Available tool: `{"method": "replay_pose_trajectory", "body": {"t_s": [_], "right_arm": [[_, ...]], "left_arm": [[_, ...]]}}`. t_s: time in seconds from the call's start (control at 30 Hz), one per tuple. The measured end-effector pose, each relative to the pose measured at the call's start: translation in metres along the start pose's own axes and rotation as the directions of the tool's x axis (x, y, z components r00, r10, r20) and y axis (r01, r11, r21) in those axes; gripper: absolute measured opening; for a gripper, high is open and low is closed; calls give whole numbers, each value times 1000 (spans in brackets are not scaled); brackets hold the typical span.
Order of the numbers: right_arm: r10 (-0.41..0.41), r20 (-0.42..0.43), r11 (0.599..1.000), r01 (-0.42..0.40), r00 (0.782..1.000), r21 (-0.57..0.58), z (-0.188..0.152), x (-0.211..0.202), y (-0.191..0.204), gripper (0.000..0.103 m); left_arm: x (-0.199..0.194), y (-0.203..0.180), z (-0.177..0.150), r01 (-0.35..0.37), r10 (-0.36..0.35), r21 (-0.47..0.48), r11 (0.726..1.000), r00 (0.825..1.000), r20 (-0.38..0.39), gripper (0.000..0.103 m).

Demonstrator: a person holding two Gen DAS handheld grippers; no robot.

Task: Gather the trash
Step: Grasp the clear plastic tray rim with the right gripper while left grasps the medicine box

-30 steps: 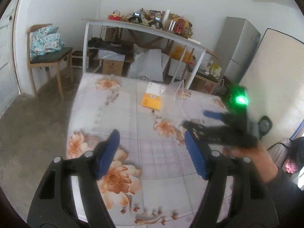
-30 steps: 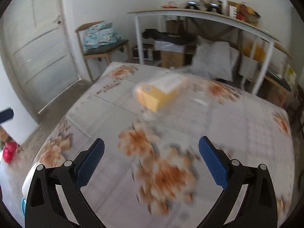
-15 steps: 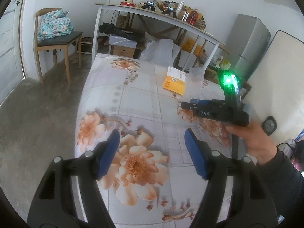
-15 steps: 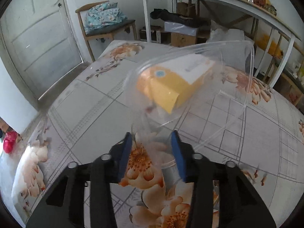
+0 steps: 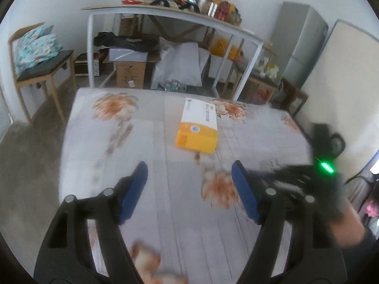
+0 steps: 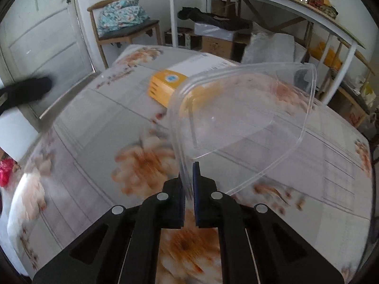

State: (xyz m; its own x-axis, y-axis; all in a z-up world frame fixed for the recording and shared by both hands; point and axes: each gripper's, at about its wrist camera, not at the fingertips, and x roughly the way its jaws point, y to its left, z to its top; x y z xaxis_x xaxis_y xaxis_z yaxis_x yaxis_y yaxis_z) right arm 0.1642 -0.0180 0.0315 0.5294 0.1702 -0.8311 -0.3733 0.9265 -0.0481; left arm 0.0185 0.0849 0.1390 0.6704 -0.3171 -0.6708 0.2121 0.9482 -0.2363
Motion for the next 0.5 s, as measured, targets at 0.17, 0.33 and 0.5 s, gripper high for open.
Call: {"method": "replay_pose_trajectory", "body": {"t_s": [0.17, 0.33, 0.5], "right_arm": [[-43, -38, 999, 43, 998, 13, -26, -23, -22, 5], [-73, -59, 995, 77, 996, 65, -48, -44, -39, 5], [-63, -62, 994, 68, 996, 82, -57, -49, -45, 5]], "left_arm": [[64, -23, 35, -30, 38, 105, 994, 996, -77, 69], [119, -40, 58, -45, 69, 168, 985, 988, -141, 69], [154, -44, 68, -59, 96, 199, 978, 979, -181, 70]]}}
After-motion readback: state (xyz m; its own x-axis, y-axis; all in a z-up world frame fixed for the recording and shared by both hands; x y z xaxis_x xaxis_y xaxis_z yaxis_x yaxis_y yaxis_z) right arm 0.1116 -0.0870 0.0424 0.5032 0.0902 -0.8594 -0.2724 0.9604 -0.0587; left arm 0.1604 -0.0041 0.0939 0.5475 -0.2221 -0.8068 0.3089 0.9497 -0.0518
